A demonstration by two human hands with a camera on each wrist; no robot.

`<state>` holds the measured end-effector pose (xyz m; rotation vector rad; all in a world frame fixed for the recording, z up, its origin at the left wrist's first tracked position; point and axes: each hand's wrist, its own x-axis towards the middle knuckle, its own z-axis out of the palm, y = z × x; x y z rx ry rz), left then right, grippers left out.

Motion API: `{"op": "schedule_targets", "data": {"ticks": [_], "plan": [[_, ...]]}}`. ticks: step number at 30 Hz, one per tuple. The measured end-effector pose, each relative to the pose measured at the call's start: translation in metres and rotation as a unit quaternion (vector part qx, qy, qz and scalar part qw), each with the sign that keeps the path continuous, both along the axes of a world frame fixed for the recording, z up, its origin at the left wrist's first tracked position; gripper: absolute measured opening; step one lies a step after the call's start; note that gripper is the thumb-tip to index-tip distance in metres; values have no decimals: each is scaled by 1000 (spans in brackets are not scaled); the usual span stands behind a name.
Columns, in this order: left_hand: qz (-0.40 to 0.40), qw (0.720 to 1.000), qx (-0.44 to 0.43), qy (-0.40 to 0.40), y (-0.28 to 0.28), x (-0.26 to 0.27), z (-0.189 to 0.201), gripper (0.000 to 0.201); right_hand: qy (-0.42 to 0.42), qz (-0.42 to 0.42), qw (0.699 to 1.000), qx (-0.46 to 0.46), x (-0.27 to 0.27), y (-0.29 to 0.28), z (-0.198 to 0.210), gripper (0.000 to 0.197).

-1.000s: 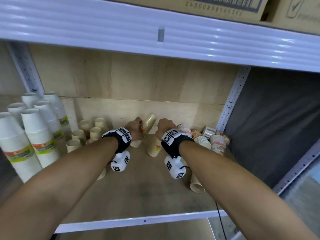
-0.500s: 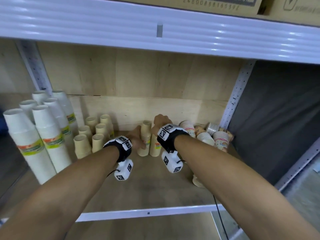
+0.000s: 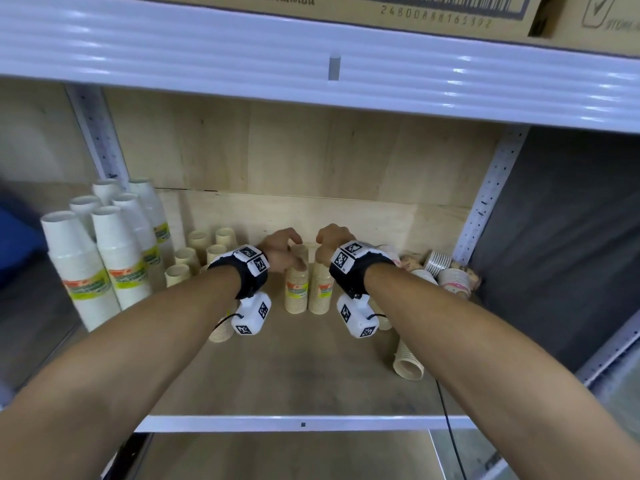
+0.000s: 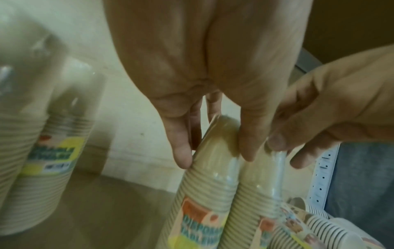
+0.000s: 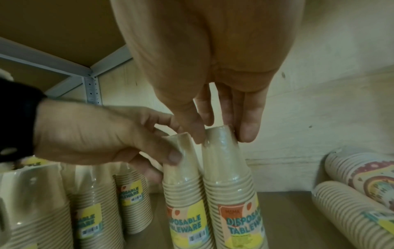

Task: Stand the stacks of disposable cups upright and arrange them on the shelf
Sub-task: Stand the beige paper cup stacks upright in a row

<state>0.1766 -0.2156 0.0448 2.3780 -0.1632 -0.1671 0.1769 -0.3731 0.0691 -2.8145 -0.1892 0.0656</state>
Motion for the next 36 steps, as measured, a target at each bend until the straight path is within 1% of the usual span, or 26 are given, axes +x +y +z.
{"op": "schedule_targets", "data": {"ticks": [3, 6, 7, 8, 9, 10, 11, 12, 14, 15, 19, 22, 23, 25, 28, 32, 33, 36], "plan": [[-8, 1000, 13, -13, -2, 1, 15, 45, -10, 4, 1000, -12, 3, 5, -3, 44], [-9, 999, 33, -26, -6, 1, 19, 38, -17, 0, 1000, -12, 6, 8, -8, 37], [-12, 999, 40, -31, -8, 1, 19, 36, -15, -3, 1000, -10, 7, 8, -9, 33], [-15, 998, 45, -37, -9, 1, 19, 35, -8, -15, 1000, -4, 8, 9, -8, 25], [-16, 998, 48, -40, -10, 0, 18, 34, 2, -20, 1000, -3, 8, 9, -6, 9], [-16, 998, 45, -42, -10, 0, 18, 33, 5, -28, 1000, 4, 8, 9, -5, 10], [-11, 998, 41, -40, -9, 0, 17, 33, 7, -37, 999, 2, 11, 9, -5, 22], [-8, 999, 35, -37, -7, 1, 16, 32, 8, -39, 999, 6, 12, 9, -5, 24], [-5, 999, 30, -32, -6, 0, 17, 33, 9, -41, 999, 1, 13, 10, -5, 12], [-6, 999, 31, -32, -6, 0, 18, 34, 8, -41, 999, -6, 17, 10, -7, 14], [-18, 998, 44, -35, -9, -2, 22, 31, 4, -18, 1000, -22, 17, 6, -6, 27], [-26, 997, 62, -38, -11, -3, 24, 29, 13, -3, 1000, -15, 12, 2, -2, 43], [-29, 996, 71, -43, -12, -4, 26, 29, 17, 6, 1000, -21, 11, 2, -2, 45], [-34, 993, 95, -57, -14, -5, 27, 29, 17, 26, 999, -38, 14, 3, -5, 43], [-38, 986, 145, -72, -19, -6, 31, 30, 11, 42, 998, -46, 15, 5, -8, 34], [-37, 979, 187, -70, -25, -6, 33, 33, -2, 32, 998, -49, 19, 8, -9, 11], [-39, 978, 193, -73, -25, -6, 34, 34, 1, 32, 998, -58, 20, 8, -9, 8], [-46, 976, 201, -73, -26, -7, 35, 37, 5, 34, 996, -79, 28, 7, -15, 12]]}}
